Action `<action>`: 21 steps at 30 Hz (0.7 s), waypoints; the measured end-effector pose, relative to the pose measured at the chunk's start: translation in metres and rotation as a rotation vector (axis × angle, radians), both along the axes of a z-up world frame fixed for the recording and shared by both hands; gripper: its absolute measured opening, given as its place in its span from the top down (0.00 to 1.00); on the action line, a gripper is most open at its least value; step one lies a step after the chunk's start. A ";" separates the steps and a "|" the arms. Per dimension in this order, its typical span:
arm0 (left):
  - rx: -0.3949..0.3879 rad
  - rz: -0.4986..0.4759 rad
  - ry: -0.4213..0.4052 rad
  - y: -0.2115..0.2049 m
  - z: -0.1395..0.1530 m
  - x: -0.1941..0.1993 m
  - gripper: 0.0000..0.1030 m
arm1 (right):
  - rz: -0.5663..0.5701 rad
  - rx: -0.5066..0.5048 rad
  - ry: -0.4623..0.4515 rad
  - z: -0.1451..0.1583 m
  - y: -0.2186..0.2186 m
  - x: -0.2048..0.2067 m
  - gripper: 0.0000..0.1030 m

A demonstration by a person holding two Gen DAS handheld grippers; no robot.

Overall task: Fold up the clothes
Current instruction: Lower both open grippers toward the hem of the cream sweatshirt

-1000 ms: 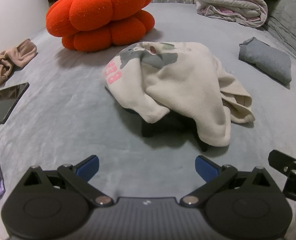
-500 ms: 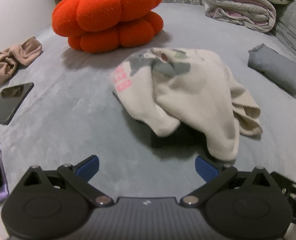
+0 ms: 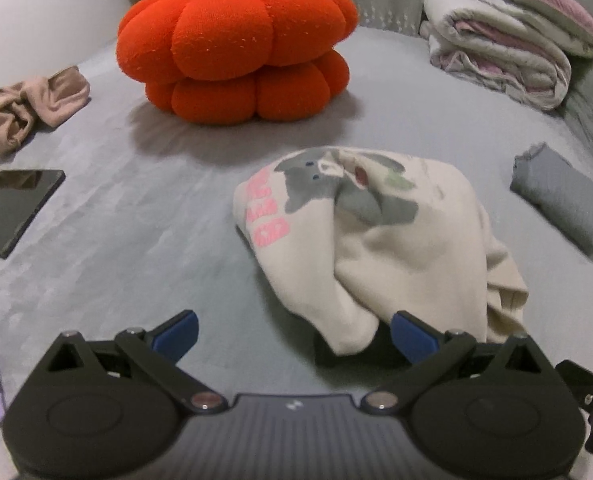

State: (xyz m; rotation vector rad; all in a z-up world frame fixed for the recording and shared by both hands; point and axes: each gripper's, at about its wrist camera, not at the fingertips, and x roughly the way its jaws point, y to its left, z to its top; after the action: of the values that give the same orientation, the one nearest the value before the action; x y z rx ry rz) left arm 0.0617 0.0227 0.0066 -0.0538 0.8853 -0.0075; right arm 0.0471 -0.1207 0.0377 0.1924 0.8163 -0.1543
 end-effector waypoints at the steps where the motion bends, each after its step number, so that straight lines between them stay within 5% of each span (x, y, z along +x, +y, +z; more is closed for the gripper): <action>1: -0.005 0.003 -0.004 0.001 -0.003 0.002 0.00 | 0.009 -0.002 -0.003 -0.002 0.000 0.003 0.00; 21: -0.139 -0.029 0.123 -0.002 -0.059 0.037 0.01 | 0.121 0.028 -0.007 -0.069 -0.005 0.053 0.00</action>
State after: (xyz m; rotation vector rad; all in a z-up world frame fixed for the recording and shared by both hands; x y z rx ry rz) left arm 0.0988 0.0205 -0.0521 -0.1730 1.0074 -0.0941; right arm 0.0999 -0.1255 -0.0310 0.1690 0.8207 -0.0286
